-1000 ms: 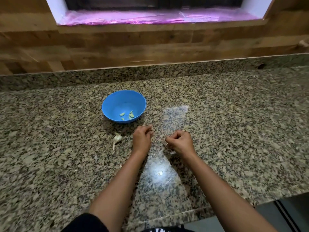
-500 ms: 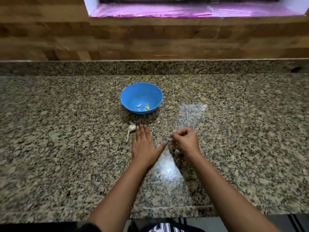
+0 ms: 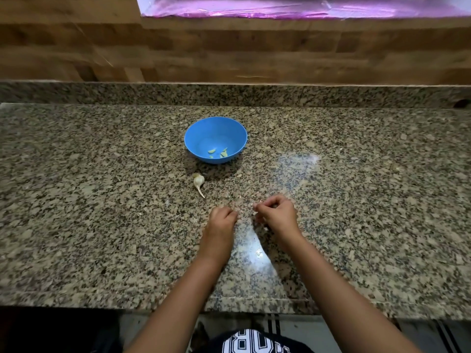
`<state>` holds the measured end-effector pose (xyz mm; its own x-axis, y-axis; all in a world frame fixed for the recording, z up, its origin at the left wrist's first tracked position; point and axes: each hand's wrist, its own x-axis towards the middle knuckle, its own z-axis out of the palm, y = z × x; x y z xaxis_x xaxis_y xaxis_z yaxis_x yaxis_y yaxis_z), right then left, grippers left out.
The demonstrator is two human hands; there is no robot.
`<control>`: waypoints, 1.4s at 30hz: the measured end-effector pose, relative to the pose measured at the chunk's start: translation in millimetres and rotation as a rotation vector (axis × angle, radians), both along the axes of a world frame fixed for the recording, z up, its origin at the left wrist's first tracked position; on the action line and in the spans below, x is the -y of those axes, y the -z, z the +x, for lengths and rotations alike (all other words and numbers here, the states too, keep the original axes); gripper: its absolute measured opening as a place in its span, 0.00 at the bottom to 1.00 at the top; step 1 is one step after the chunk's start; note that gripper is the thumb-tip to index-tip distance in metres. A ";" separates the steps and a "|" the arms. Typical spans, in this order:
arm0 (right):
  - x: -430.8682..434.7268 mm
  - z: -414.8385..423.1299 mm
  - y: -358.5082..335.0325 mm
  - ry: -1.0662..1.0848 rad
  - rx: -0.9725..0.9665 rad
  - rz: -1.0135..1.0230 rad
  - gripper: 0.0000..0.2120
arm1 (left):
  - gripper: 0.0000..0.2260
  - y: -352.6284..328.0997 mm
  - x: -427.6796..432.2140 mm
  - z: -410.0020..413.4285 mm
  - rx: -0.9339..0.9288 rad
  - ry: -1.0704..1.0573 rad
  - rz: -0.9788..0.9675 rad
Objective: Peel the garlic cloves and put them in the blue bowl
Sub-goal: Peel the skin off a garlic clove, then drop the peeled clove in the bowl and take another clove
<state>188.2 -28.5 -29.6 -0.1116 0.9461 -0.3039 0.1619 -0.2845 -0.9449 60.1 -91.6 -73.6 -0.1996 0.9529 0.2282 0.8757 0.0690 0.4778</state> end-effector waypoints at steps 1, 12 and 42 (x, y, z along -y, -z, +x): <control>1.5 -1.8 0.7 -0.010 0.012 0.000 0.09 | 0.15 -1.0 -0.5 0.7 0.001 -0.004 -0.003; 36.8 -58.2 -11.1 -0.255 -0.088 -0.105 0.06 | 0.06 -25.3 35.6 -30.5 0.693 -0.461 0.045; 357.7 -552.7 73.0 -0.858 0.069 -0.436 0.09 | 0.08 55.5 414.9 -434.5 1.531 -1.458 0.602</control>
<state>-364.4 -386.2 -102.6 -0.6812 0.3528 -0.6415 0.5297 -0.3673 -0.7645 -374.4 -506.5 -129.1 -0.7696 -0.0907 -0.6321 -0.5994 -0.2388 0.7640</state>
